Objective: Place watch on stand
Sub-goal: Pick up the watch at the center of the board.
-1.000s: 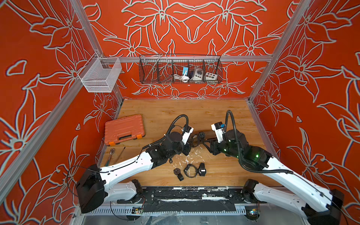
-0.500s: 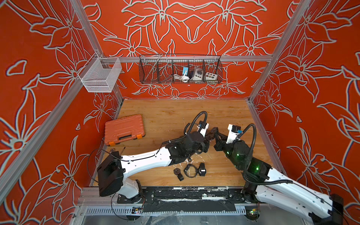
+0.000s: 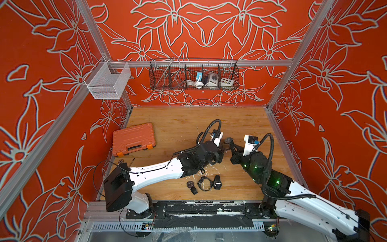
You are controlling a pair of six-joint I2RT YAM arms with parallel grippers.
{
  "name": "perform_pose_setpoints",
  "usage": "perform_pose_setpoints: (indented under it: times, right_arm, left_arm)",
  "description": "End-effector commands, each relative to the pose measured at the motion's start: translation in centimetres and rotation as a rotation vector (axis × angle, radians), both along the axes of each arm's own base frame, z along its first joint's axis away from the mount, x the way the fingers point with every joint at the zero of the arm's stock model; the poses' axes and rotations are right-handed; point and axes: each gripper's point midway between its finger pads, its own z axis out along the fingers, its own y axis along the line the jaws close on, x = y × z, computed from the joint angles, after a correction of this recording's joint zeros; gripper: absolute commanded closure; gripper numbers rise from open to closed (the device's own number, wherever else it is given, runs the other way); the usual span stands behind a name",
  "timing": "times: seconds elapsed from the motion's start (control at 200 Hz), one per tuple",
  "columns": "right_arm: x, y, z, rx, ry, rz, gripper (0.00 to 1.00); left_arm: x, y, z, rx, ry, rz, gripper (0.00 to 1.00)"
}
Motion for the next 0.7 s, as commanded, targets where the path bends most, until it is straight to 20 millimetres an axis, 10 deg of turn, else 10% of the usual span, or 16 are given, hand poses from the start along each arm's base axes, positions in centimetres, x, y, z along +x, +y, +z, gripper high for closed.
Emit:
perform_pose_setpoints:
  times: [0.0,0.696]
  right_arm:
    - [0.4,-0.4,1.2,0.001,-0.017,-0.041,0.53]
    - [1.9,-1.6,-0.4,-0.123,-0.019,-0.127,0.90]
  left_arm:
    - [0.2,-0.2,0.4,0.016,-0.014,0.005,1.00]
    - [-0.6,-0.9,1.2,0.011,-0.012,-0.016,1.00]
